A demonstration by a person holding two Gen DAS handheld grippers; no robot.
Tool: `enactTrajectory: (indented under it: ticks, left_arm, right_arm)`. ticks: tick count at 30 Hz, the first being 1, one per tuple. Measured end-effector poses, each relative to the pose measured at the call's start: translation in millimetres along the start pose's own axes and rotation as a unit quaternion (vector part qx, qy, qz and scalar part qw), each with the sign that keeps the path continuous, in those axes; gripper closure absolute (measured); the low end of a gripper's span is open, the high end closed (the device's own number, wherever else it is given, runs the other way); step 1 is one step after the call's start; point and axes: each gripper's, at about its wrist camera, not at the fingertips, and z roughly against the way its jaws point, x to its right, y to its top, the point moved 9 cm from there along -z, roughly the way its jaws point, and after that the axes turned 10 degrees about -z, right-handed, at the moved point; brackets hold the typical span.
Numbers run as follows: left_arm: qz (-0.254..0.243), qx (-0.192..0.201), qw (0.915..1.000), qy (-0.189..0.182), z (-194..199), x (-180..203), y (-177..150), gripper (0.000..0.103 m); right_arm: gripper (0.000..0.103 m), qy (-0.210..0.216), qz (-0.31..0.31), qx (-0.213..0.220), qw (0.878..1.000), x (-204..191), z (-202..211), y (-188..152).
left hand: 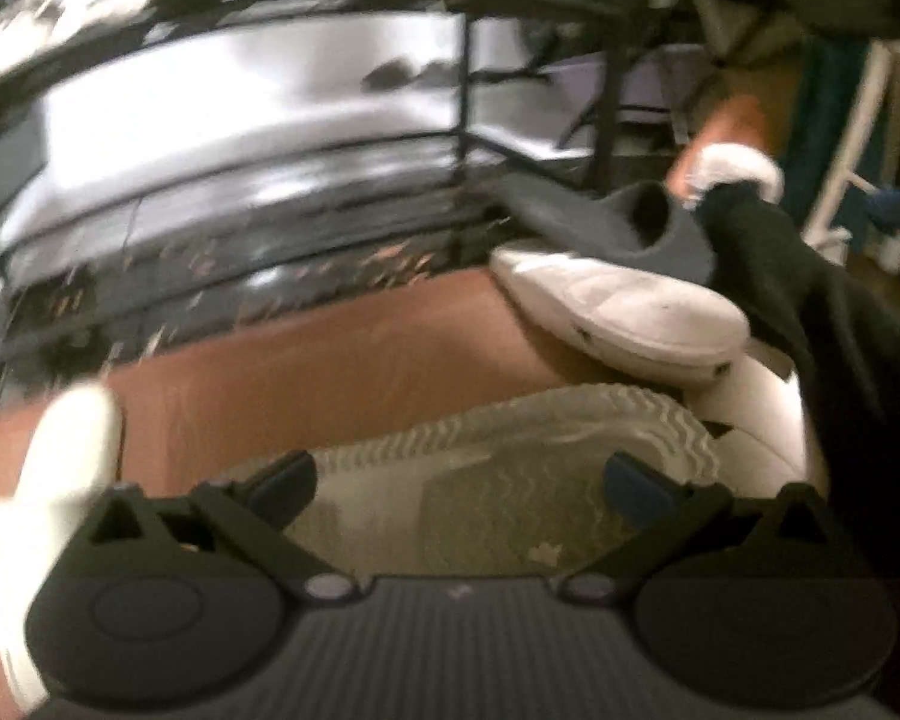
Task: Organize scattered shoes
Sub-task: 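Lift the second cream slipper out of the pile with the left tool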
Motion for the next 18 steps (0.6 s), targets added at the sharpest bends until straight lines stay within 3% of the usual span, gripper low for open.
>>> enactTrajectory:
  ticks: [9, 12, 18]
  left_arm:
    - [-0.057, -0.019, 0.9977, -0.032, 29, 51, -17, 0.001]
    - [-0.088, -0.015, 0.996, -0.001, 21, 58, -19, 0.001]
    - [-0.089, -0.063, 0.9926, 0.055, -12, 36, -39, 0.0]
  right_arm:
    - [0.0, -0.013, 0.002, -0.007, 1.0, 4, -4, -6]
    - [0.0, -0.014, 0.002, -0.008, 1.0, 5, -4, -7]
    - [0.0, -0.017, 0.002, -0.011, 1.0, 7, -5, -9]
